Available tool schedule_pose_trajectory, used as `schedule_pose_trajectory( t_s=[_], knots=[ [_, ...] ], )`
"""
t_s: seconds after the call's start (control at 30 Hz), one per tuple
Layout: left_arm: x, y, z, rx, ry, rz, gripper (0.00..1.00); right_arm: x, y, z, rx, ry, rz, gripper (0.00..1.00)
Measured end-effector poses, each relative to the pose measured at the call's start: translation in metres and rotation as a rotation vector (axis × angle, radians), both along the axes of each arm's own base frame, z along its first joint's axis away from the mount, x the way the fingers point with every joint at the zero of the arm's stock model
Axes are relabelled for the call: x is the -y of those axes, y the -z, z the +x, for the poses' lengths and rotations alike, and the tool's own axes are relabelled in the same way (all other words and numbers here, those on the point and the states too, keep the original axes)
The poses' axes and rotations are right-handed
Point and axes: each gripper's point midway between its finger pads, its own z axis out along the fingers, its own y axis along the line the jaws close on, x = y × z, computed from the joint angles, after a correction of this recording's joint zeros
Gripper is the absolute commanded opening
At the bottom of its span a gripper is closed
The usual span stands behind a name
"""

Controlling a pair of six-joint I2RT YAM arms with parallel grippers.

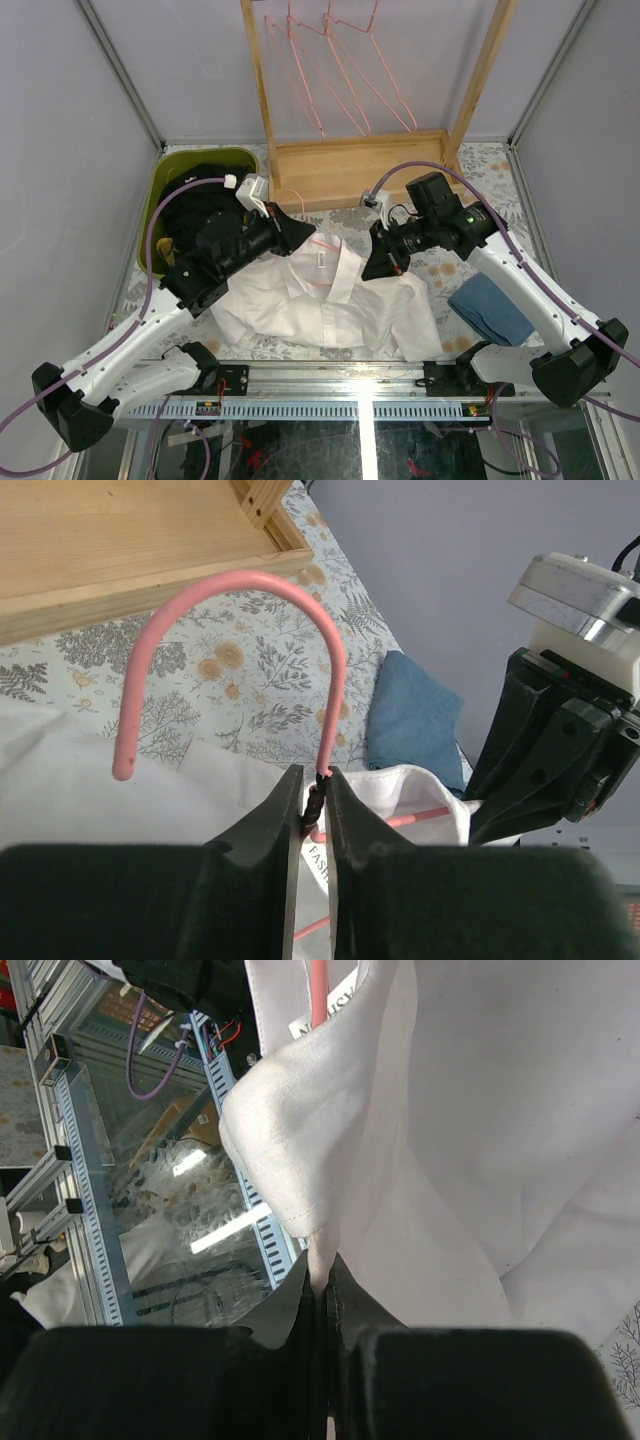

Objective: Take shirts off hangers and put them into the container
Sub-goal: Remove the shirt from the hanger.

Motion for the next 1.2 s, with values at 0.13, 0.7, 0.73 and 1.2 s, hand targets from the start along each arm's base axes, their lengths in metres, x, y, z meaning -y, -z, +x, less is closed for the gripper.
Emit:
schedule_pose_trajectory(
  t_s=[0.13, 0.7, 0.73, 1.2],
  knots=[
    [-0.001, 0.006, -0.001, 0.004, 0.003, 0.018, 0.00, 0.000, -0.001, 0.000, 0.001, 0.004, -0.001, 0.30],
    [-0.006, 0.016, -0.001, -0.025, -0.014, 0.060, 0.00, -0.006, -0.021, 0.043, 0.173, 0.174, 0.035, 0.40],
    [-0.006, 0.015, 0.000, -0.023, -0.014, 0.059, 0.00, -0.007, -0.019, 0.044, 0.164, 0.176, 0.031, 0.36],
    [-0.012, 0.014, 0.005, -0.027, -0.058, 0.087, 0.00, -0.012, -0.028, 0.038, 0.184, 0.164, 0.066, 0.24]
  ],
)
